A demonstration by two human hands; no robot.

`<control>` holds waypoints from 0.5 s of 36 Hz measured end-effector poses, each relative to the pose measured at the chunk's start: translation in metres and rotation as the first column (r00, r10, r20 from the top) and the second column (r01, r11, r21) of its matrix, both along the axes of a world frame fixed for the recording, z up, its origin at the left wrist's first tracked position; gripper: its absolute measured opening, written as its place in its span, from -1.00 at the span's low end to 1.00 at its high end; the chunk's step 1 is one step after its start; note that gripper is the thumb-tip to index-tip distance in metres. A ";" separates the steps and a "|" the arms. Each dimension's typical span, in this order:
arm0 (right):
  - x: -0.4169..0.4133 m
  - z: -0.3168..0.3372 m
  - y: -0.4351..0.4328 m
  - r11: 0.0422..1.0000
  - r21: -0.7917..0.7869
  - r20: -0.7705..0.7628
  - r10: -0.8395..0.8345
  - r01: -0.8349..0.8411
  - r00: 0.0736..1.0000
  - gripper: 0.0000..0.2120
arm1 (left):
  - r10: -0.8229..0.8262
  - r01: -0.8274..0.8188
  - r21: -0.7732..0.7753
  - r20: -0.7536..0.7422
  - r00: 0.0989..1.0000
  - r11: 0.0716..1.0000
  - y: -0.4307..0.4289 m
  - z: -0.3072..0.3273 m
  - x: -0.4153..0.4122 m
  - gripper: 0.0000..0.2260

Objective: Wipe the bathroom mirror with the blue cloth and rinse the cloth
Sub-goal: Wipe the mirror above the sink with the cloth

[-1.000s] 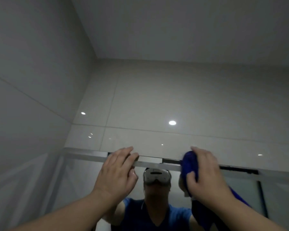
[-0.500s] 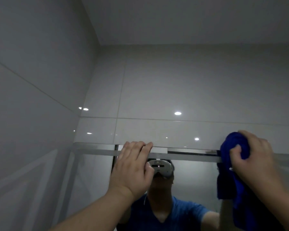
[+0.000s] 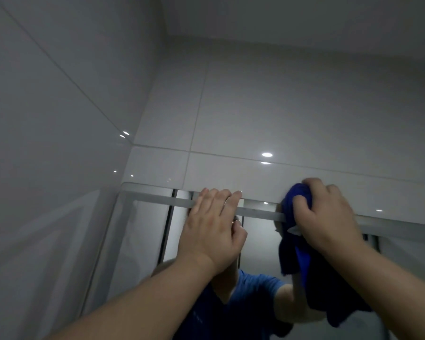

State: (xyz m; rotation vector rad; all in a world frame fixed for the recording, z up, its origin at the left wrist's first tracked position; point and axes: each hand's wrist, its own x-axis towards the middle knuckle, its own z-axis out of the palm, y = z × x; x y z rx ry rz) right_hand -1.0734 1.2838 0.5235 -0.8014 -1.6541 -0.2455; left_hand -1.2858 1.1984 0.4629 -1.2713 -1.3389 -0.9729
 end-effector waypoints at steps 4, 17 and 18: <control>-0.014 0.005 -0.008 1.000 -0.018 0.021 -0.009 0.009 1.000 -0.62 | -0.014 0.014 -0.018 0.015 1.000 1.000 -0.004 0.000 0.003 -0.49; -0.082 -0.019 -0.043 0.951 0.164 0.085 0.249 -0.261 0.965 -0.46 | -0.037 0.037 -0.008 -0.024 0.999 0.999 -0.001 0.006 -0.003 -0.66; -0.075 -0.019 -0.040 0.953 0.177 0.100 0.230 -0.245 0.968 -0.45 | -0.052 0.052 0.004 -0.025 0.998 0.999 -0.003 0.006 -0.001 -0.67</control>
